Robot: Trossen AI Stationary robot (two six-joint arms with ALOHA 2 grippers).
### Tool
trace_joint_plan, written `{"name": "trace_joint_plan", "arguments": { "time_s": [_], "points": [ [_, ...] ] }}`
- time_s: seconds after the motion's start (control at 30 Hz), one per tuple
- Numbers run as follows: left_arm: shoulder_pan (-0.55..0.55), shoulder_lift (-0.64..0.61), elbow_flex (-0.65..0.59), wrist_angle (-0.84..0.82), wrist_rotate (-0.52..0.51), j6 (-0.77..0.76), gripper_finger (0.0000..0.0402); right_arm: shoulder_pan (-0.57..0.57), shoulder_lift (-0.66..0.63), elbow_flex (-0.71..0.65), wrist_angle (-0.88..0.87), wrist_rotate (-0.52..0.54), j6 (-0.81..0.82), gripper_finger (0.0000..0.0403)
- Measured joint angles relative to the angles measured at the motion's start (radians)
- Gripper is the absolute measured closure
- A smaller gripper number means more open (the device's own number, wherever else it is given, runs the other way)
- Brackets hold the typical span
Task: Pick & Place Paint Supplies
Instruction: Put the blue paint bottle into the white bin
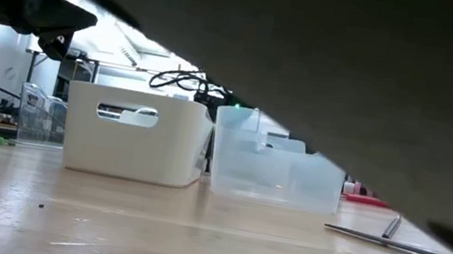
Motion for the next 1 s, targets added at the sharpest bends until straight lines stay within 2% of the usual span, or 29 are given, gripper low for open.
{"name": "trace_joint_plan", "arguments": {
  "time_s": [1.0],
  "points": [
    [0.000, 0.000, 0.000, 0.000, 0.000, 0.000, 0.0400, 0.002, -0.009, 0.011, -0.017, 0.023, 0.007, 0.0305]
  ]
}}
